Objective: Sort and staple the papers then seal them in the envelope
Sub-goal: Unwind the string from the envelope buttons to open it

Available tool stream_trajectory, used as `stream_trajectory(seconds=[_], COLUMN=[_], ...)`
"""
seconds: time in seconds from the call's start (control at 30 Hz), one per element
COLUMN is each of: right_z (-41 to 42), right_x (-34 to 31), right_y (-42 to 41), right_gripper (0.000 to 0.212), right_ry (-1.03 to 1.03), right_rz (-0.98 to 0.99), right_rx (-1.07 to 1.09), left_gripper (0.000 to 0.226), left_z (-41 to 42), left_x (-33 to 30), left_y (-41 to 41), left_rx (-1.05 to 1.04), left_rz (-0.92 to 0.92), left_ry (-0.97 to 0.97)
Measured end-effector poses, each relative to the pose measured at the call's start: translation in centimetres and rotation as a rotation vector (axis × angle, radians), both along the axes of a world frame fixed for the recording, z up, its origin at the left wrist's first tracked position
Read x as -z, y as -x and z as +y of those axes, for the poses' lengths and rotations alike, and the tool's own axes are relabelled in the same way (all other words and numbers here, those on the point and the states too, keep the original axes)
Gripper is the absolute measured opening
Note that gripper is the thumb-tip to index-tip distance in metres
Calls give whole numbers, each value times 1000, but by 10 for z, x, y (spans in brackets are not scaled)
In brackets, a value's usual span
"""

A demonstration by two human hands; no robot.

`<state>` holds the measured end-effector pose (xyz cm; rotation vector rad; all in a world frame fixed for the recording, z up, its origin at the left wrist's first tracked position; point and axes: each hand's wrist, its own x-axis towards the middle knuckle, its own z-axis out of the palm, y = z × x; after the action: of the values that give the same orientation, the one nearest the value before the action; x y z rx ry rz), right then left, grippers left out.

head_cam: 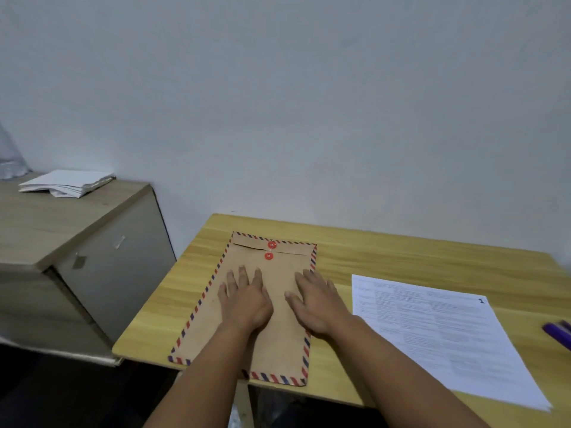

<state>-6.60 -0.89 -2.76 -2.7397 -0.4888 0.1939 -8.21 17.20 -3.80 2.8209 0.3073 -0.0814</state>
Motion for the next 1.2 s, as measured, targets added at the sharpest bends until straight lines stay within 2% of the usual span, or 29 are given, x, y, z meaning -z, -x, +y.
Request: stream_trajectory(seconds=[0.1,0.27,0.4,0.6,0.7,0.83,1.0,1.2], right_z=[-13,-33,-45,-54,-50,-47,-36,-16], right_x=[13,18,7,-11,-23,-27,-21,-28], right_y=[21,49,61,51,35,-2,-56,-110], right_gripper=[78,79,77,63,41,27,31,39], right_ry=[137,186,239,310,247,48,-180,-119], right_rz=[-23,-46,-32,-57,-64,-113,-20,45], right_rx=[-26,-47,-64,-42,15,47,34,-48], left_gripper=[61,62,59,57,50,55,58,59], left_z=[-12,-21,-24,-10,0,12,26,29], left_x=[1,-2,-3,-10,-16,-12,3,23], left_y=[22,62,94,89,68,28,-25,-38], left_rx=[36,92,181,326,327,276,248,225], left_rz=[-5,-18,-111,-139,-211,-227,-204,-216], left_ry=[-33,-106,-194,-140,-142,-129,-110,-99])
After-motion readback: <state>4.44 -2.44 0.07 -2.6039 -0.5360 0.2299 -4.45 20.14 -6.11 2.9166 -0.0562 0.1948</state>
